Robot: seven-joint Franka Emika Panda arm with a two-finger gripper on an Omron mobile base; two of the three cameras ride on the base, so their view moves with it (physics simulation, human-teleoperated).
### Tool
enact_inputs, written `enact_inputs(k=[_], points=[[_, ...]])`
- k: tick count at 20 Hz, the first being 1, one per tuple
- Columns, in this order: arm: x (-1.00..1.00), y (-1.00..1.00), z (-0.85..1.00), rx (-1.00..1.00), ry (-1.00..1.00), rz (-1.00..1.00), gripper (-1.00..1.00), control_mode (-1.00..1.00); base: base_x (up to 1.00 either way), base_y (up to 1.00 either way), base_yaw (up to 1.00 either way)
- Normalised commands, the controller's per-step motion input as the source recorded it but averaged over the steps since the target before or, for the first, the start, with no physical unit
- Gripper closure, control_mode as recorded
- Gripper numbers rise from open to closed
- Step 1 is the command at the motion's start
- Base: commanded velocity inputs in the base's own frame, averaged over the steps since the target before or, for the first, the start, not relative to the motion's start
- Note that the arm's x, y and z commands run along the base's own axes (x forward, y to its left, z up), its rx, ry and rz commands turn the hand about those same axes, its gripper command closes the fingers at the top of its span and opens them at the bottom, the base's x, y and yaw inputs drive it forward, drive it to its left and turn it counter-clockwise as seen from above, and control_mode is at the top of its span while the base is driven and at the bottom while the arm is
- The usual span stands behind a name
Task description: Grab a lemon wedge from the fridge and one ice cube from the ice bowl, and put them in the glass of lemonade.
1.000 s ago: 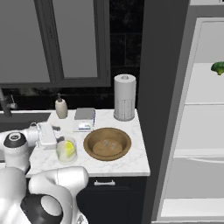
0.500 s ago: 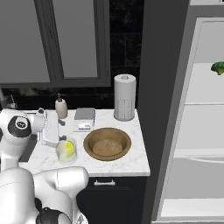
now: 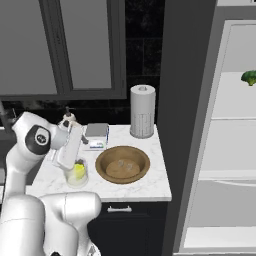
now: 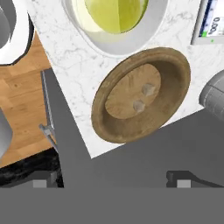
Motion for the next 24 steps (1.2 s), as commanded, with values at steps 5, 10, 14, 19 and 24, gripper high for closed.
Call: enact_inputs(k=[5, 10, 14, 19, 24], points=[[-0.14, -0.41, 0.01, 0.30, -0.12, -0.02, -1.00, -1.00, 0.00, 0.00, 0.00], [-0.03, -0.08, 0.01, 0.23, -0.25, -0.21, -1.00, -1.00, 0.00, 0.00, 0.00], [0.02, 0.00, 0.09, 0.26, -0.23, -0.56, -1.00, -1.00, 0.00, 0.00, 0.00], [0.00, 0.00, 0.01, 0.34, -0.07, -0.65, -1.00, -1.00, 0.00, 0.00, 0.00], [0.00, -0.04, 0.17, 0.46, 0.00, -0.48, -1.00, -1.00, 0.00, 0.00, 0.00]])
